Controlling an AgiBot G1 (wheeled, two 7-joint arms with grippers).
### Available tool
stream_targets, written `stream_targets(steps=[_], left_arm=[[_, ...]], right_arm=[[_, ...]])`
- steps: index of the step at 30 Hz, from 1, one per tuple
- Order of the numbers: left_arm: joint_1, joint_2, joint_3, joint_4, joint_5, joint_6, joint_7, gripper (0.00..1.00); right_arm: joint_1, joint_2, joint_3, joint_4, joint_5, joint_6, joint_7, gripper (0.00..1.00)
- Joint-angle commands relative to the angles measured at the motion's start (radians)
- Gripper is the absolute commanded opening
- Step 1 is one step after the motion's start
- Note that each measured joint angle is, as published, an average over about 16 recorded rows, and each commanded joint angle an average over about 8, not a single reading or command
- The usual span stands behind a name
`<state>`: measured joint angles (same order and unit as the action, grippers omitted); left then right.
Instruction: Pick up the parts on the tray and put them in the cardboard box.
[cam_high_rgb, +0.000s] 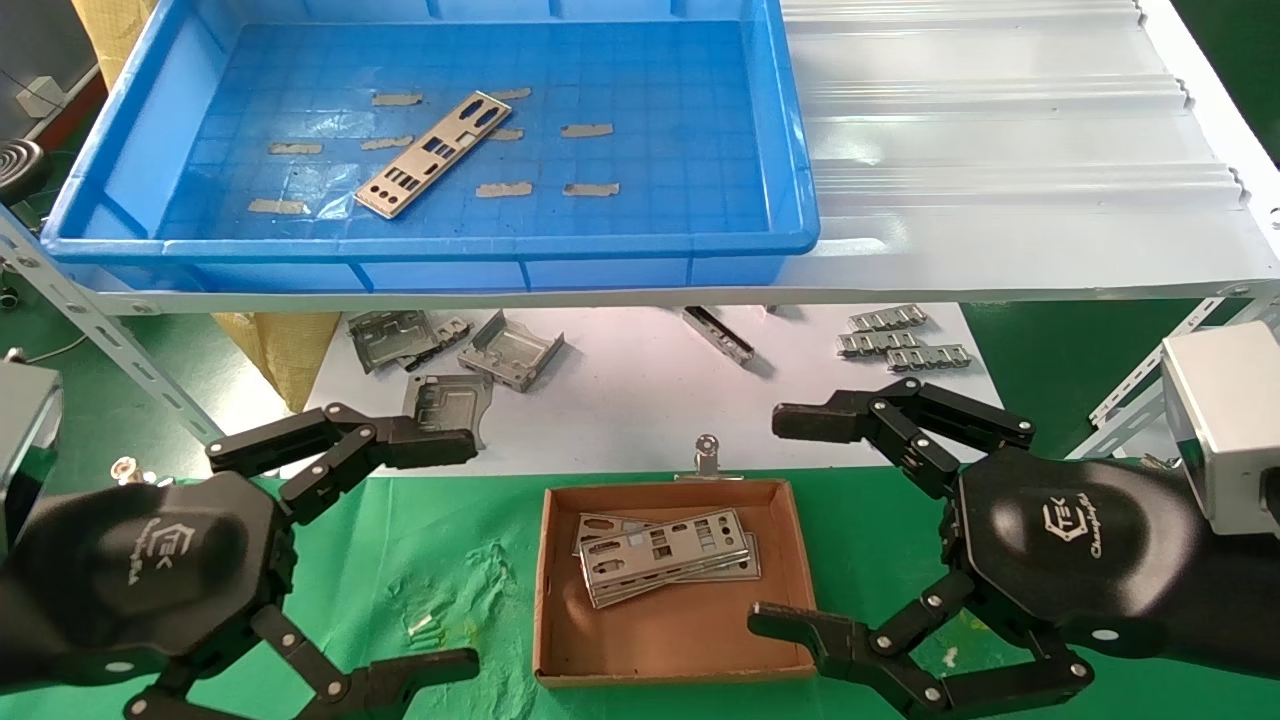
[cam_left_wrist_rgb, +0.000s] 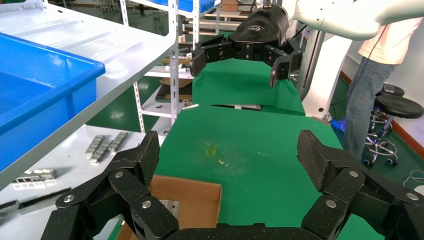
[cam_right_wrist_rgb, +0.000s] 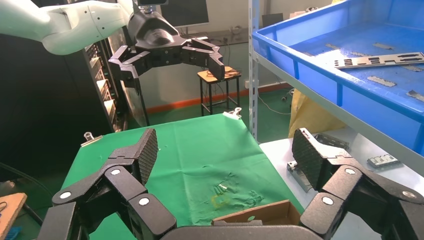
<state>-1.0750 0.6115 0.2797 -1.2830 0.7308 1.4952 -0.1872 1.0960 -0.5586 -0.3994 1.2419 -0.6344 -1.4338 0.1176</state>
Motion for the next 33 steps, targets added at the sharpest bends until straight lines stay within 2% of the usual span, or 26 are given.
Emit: stream_targets(steps=[1, 14, 22, 33], left_arm=[[0.000, 0.000, 0.000, 0.000, 0.000, 0.000, 0.000, 1.00], [0.000, 0.000, 0.000, 0.000, 0.000, 0.000, 0.000, 1.00], [0.000, 0.000, 0.000, 0.000, 0.000, 0.000, 0.000, 1.00], [0.000, 0.000, 0.000, 0.000, 0.000, 0.000, 0.000, 1.00]], right_arm=[[0.000, 0.000, 0.000, 0.000, 0.000, 0.000, 0.000, 1.00], [0.000, 0.000, 0.000, 0.000, 0.000, 0.000, 0.000, 1.00], [0.000, 0.000, 0.000, 0.000, 0.000, 0.000, 0.000, 0.00], [0.000, 0.000, 0.000, 0.000, 0.000, 0.000, 0.000, 0.00]])
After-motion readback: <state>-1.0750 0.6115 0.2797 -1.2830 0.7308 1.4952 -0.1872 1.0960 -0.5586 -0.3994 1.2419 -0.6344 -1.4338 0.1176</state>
